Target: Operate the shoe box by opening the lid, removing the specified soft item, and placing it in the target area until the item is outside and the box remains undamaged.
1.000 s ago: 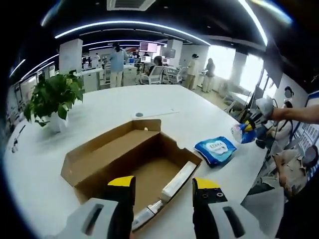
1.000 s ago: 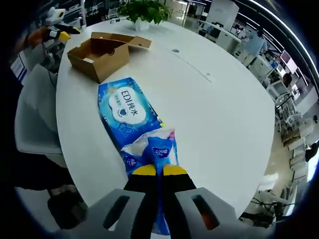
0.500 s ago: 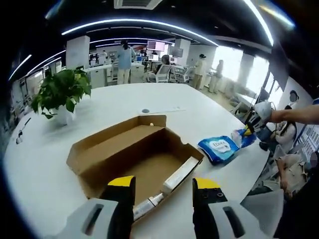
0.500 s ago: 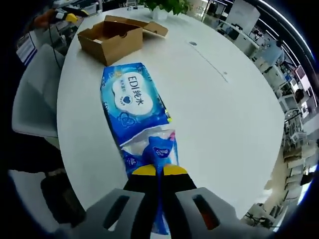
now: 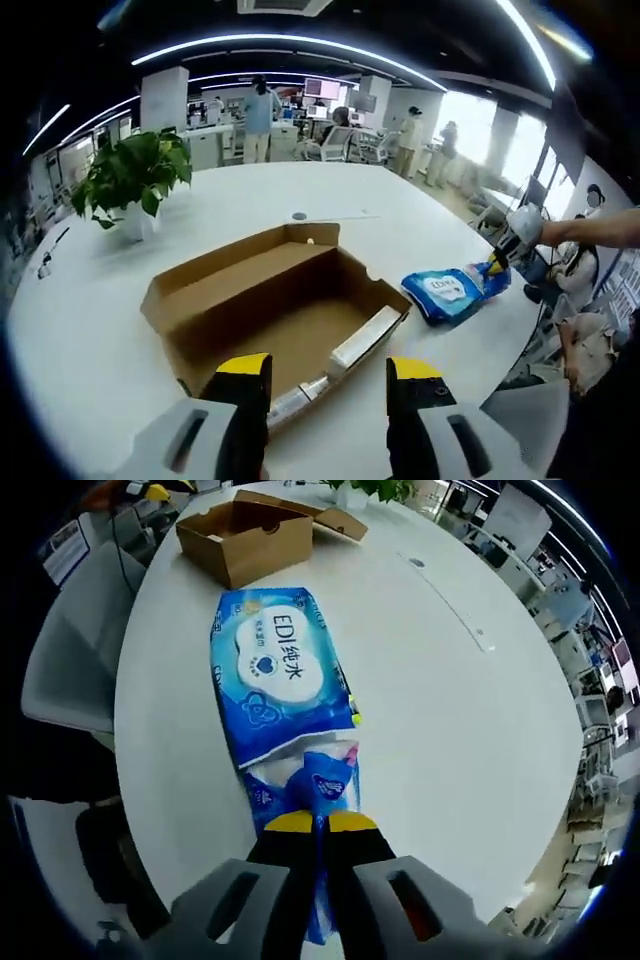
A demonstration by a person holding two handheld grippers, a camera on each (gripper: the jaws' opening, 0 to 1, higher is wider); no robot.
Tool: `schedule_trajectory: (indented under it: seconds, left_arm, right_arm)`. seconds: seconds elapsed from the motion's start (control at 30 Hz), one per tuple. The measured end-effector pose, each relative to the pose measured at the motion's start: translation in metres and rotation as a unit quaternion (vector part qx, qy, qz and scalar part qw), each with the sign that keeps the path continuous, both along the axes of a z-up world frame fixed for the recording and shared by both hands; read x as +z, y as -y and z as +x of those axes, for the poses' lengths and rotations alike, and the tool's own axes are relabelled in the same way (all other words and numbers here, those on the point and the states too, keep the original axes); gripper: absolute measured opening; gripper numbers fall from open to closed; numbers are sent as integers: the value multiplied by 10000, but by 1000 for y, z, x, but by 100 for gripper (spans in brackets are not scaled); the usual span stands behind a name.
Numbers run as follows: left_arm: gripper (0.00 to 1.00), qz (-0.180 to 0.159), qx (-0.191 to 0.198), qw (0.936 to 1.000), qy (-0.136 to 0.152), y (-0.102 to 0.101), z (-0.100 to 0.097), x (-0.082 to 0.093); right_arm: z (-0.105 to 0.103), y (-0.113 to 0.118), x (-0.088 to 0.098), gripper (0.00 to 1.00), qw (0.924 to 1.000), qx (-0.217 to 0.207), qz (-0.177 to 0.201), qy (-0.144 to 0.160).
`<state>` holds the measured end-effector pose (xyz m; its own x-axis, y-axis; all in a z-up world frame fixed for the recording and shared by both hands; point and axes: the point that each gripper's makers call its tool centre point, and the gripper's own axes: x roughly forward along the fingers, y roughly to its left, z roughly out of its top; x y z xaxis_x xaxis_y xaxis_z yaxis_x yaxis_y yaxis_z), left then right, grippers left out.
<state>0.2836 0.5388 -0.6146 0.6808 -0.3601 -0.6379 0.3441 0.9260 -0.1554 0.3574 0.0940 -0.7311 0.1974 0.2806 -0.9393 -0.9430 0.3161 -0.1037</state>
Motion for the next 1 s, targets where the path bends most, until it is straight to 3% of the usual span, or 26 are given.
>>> schedule_trajectory:
  seconds: [0.63, 1.0]
  left_arm:
    - [46, -79, 128, 9999, -26, 1, -2, -2]
    - [46, -142, 152, 9998, -16, 0, -2, -3]
  right_arm:
    - [1, 0, -4, 1, 9977, 611, -305, -15]
    - [3, 2, -1, 2, 9981, 510, -336, -12]
